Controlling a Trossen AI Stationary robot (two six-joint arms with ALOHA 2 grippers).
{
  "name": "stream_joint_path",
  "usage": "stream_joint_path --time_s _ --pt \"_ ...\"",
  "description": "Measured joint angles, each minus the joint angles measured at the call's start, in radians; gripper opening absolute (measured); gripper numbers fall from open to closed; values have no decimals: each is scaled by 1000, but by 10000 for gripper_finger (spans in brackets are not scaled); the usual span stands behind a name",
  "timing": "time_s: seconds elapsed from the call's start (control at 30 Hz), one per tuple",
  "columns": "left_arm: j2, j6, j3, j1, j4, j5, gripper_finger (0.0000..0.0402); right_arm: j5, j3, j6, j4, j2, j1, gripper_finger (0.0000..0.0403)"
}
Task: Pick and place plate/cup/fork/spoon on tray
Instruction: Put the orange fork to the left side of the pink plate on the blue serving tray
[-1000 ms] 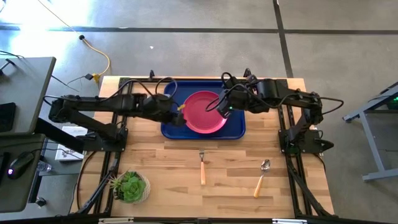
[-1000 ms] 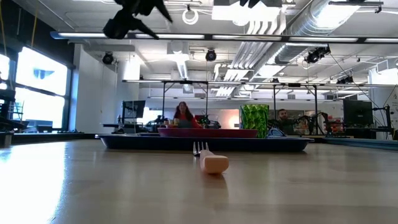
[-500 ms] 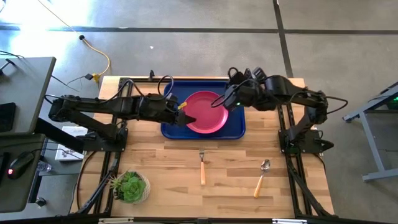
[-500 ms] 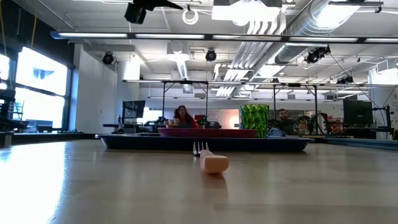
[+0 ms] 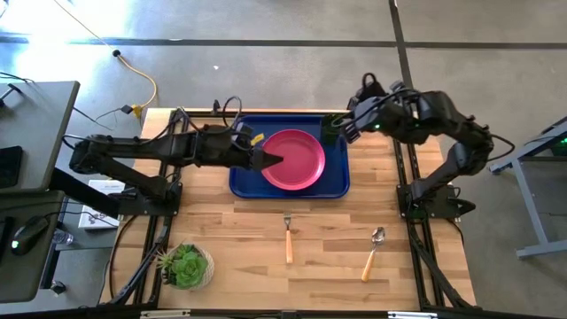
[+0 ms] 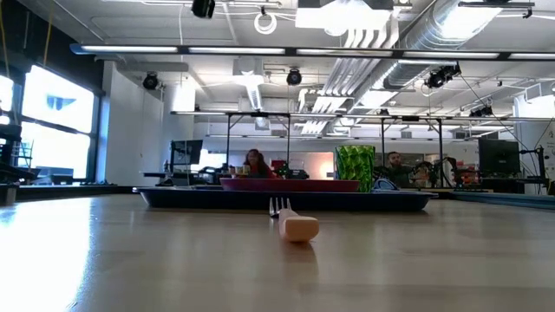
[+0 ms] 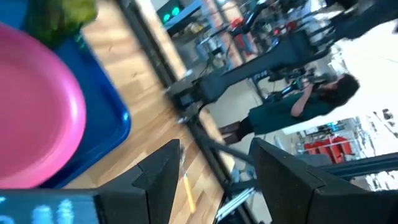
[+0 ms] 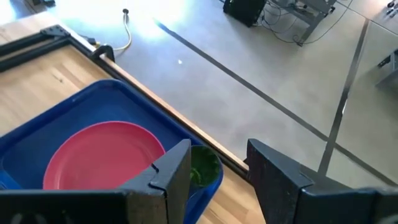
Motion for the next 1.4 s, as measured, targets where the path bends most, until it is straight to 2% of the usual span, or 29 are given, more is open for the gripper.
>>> stream_joint_path --time_s 0.3,0.57,0.73,0.93,1.2,1.4 --pt "91 115 226 0 -69 -26 174 -7 0 -48 0 -36 -5 149" --pt "222 107 366 -33 -169 -28 174 -56 0 -90 0 -37 -5 149" --pt "293 15 374 -69 -285 -36 174 -95 0 -112 0 -37 -5 149" --pt "394 -132 374 -116 -446 -99 174 -97 0 -110 0 -37 -5 149" --pt "542 -283 374 -175 -470 -127 174 -101 0 -86 0 -37 -5 149" --pt "625 -406 374 -223 -487 -164 174 -149 -1 -85 0 -37 -5 149"
